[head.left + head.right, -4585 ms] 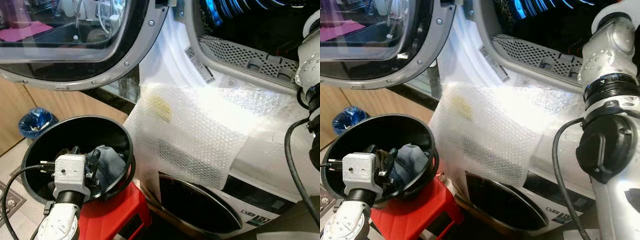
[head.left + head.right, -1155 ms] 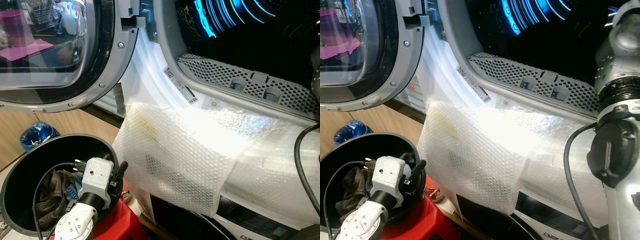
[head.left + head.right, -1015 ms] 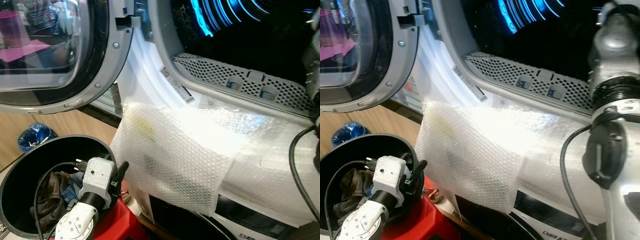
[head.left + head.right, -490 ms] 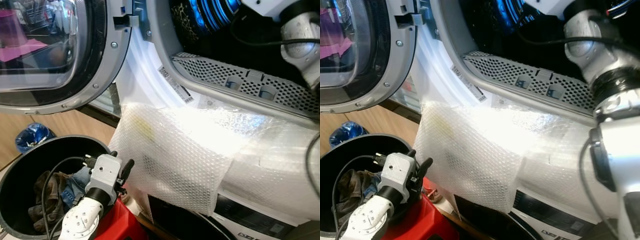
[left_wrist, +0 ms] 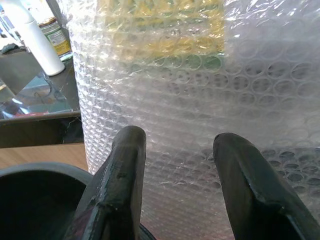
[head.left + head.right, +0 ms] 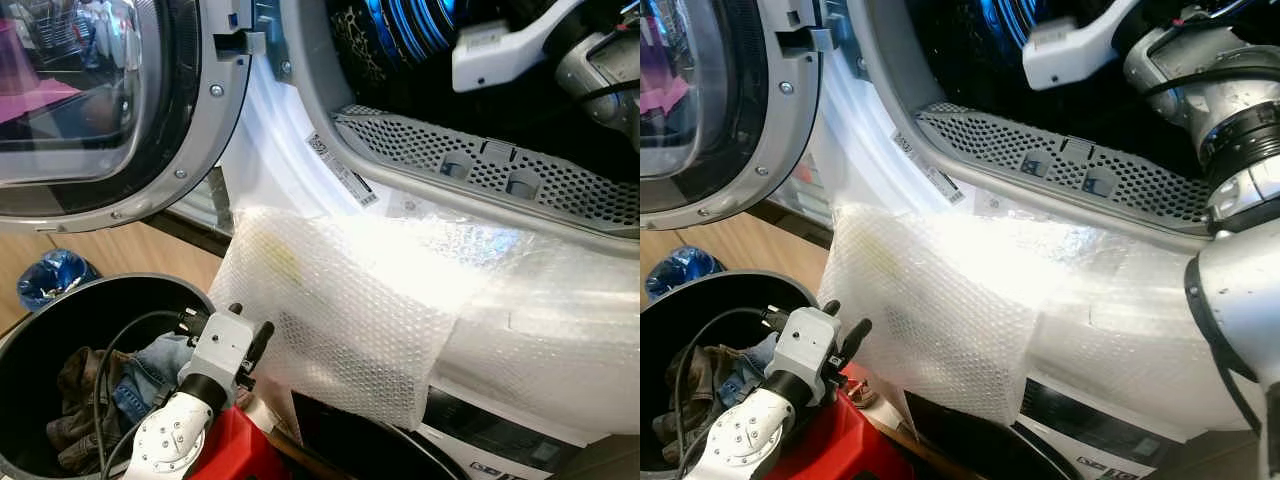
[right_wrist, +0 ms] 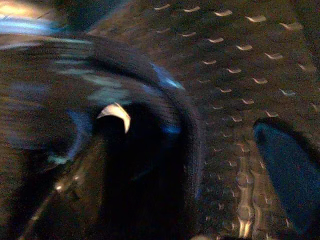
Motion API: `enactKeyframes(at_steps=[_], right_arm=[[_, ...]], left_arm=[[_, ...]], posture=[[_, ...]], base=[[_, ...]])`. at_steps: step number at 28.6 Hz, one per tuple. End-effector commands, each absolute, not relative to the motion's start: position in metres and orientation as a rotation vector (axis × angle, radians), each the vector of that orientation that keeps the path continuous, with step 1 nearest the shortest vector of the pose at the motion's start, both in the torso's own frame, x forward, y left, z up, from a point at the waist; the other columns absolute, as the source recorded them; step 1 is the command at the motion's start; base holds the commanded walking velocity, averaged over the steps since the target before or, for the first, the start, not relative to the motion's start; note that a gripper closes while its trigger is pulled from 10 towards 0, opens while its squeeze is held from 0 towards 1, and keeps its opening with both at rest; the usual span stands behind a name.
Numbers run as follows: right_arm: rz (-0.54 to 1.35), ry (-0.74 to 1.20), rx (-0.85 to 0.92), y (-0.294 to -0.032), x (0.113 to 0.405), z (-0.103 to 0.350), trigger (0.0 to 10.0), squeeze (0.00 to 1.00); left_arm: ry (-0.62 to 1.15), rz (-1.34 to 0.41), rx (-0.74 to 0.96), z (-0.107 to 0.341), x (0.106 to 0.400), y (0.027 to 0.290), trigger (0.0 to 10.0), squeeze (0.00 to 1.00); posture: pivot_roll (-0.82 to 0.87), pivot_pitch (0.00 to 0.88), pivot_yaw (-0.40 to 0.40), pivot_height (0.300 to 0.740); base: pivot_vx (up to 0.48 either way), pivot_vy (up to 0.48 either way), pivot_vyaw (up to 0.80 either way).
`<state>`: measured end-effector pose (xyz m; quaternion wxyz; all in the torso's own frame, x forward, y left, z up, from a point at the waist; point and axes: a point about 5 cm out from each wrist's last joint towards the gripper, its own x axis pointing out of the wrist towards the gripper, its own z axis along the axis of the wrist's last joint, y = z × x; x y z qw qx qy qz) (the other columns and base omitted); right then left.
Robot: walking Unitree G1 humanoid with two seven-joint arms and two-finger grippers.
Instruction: Clothes washing
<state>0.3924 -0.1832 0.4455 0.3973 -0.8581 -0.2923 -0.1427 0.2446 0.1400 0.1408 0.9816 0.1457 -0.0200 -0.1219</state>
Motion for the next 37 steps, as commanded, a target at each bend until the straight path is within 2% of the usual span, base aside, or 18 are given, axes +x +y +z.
enactKeyframes(at_steps=[1,7,9,10,11,12,13,16,17,18,19,20,22,26,28,29,34,37], right_arm=[[-0.380,-0.583,-2.223,-0.206,0.393,0.440,10.0,0.00],[-0.506,-0.609,-2.273,-0.212,0.388,0.453,10.0,0.00],[-0.530,-0.631,-2.134,-0.213,0.384,0.461,10.0,0.00],[-0.536,-0.645,-1.969,-0.215,0.382,0.466,10.0,0.00],[-0.536,-0.645,-1.969,-0.215,0.382,0.466,10.0,0.00],[-0.481,-0.637,-1.402,-0.221,0.379,0.472,10.0,0.00],[-0.453,-0.639,-1.242,-0.224,0.379,0.473,10.0,0.00],[-0.442,-0.631,-1.059,-0.230,0.380,0.468,10.0,0.00],[-0.442,-0.631,-1.059,-0.230,0.380,0.468,10.0,0.00],[-0.430,-0.610,-0.934,-0.235,0.381,0.464,10.0,0.00],[-0.414,-0.554,-0.675,-0.247,0.384,0.453,10.0,0.00],[-0.414,-0.554,-0.675,-0.247,0.384,0.453,10.0,0.00],[-0.404,-0.501,-0.477,-0.260,0.387,0.437,10.0,0.00],[-0.379,-0.470,-0.384,-0.265,0.390,0.424,10.0,0.00],[-0.303,-0.457,-0.184,-0.267,0.394,0.408,10.0,0.00],[-0.303,-0.457,-0.184,-0.267,0.394,0.408,10.0,0.00],[0.006,-0.649,0.239,-0.262,0.390,0.406,10.0,0.00],[0.129,-0.768,0.372,-0.264,0.383,0.408,10.0,0.00]], left_arm=[[-0.029,-0.270,0.320,0.137,0.244,0.138,10.0,0.00],[-0.034,-0.290,0.329,0.138,0.247,0.135,10.0,0.00],[-0.032,-0.291,0.328,0.138,0.247,0.136,10.0,0.00],[-0.032,-0.291,0.327,0.137,0.247,0.136,10.0,0.00],[-0.032,-0.291,0.327,0.137,0.247,0.136,10.0,0.00],[-0.031,-0.291,0.322,0.137,0.247,0.136,10.0,0.00],[-0.031,-0.291,0.320,0.137,0.247,0.136,10.0,0.00],[-0.032,-0.289,0.315,0.137,0.247,0.136,10.0,0.00],[-0.032,-0.289,0.315,0.137,0.247,0.136,10.0,0.00],[-0.032,-0.288,0.312,0.137,0.247,0.137,10.0,0.00],[-0.030,-0.288,0.309,0.137,0.247,0.137,10.0,0.00],[-0.030,-0.288,0.309,0.137,0.247,0.137,10.0,0.00],[-0.027,-0.293,0.306,0.138,0.245,0.137,10.0,0.00],[-0.023,-0.299,0.307,0.138,0.244,0.137,10.0,0.00],[-0.020,-0.303,0.309,0.139,0.242,0.139,10.0,0.00],[-0.020,-0.303,0.309,0.139,0.242,0.139,10.0,0.00],[-0.019,-0.297,0.277,0.139,0.237,0.143,10.0,0.00],[-0.018,-0.306,0.258,0.138,0.237,0.142,10.0,0.00]], posture=[[0.11,0.063,-0.069,0.740],[0.10,0.064,-0.056,0.740],[0.10,0.066,-0.054,0.740],[0.10,0.066,-0.053,0.740],[0.10,0.066,-0.053,0.740],[0.10,0.066,-0.052,0.740],[0.10,0.066,-0.052,0.740],[0.10,0.069,-0.051,0.740],[0.10,0.069,-0.051,0.740],[0.10,0.070,-0.049,0.740],[0.10,0.071,-0.046,0.740],[0.10,0.071,-0.046,0.740],[0.11,0.082,-0.035,0.740],[0.11,0.084,-0.030,0.740],[0.12,0.094,-0.016,0.740],[0.12,0.094,-0.016,0.740],[0.11,0.107,0.004,0.740],[0.11,0.109,0.007,0.740]], base=[[0.000,0.000,0.00],[0.000,0.000,0.00],[0.000,0.000,0.00],[0.000,0.000,0.00],[0.000,0.000,0.00],[0.000,0.000,0.00],[0.000,0.000,0.00],[0.000,0.000,0.00],[0.000,0.000,0.00],[0.000,0.000,0.00],[0.000,0.000,0.00],[0.000,0.000,0.00],[0.000,0.000,0.00],[0.000,0.000,0.00],[0.000,0.000,0.00],[0.000,0.000,0.00],[0.000,0.000,0.00],[0.000,0.000,0.00]])
